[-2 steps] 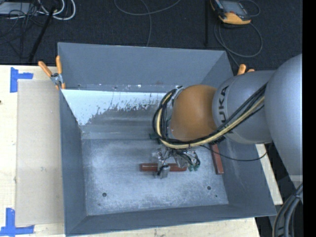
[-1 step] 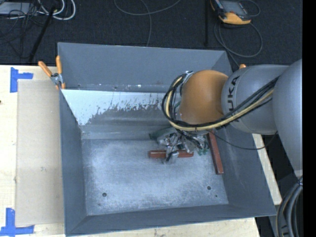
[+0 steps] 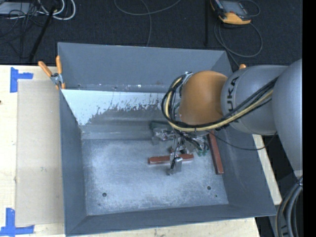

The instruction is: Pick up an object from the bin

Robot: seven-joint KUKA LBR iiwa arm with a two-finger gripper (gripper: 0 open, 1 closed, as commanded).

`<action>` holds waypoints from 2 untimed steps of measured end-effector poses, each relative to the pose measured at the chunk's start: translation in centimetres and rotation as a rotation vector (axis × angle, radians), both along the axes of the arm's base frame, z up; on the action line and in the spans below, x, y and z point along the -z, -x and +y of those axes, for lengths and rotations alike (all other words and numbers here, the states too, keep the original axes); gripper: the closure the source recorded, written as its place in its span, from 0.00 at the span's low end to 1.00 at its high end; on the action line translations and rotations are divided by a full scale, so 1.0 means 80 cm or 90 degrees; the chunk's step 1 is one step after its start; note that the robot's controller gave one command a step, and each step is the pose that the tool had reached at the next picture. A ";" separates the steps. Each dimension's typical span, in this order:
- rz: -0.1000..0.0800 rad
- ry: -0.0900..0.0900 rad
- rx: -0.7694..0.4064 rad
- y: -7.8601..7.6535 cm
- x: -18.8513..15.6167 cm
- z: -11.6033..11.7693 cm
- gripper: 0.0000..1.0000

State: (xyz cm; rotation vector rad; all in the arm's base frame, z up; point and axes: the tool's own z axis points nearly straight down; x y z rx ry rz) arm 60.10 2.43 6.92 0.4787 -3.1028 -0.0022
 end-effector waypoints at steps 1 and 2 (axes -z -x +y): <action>-0.002 0.000 0.001 -0.001 -0.001 -0.001 1.00; -0.001 0.000 0.002 -0.001 0.000 0.000 0.00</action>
Offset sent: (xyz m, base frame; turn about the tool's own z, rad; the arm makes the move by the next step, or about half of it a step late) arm 0.0000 0.0000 0.0000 0.0000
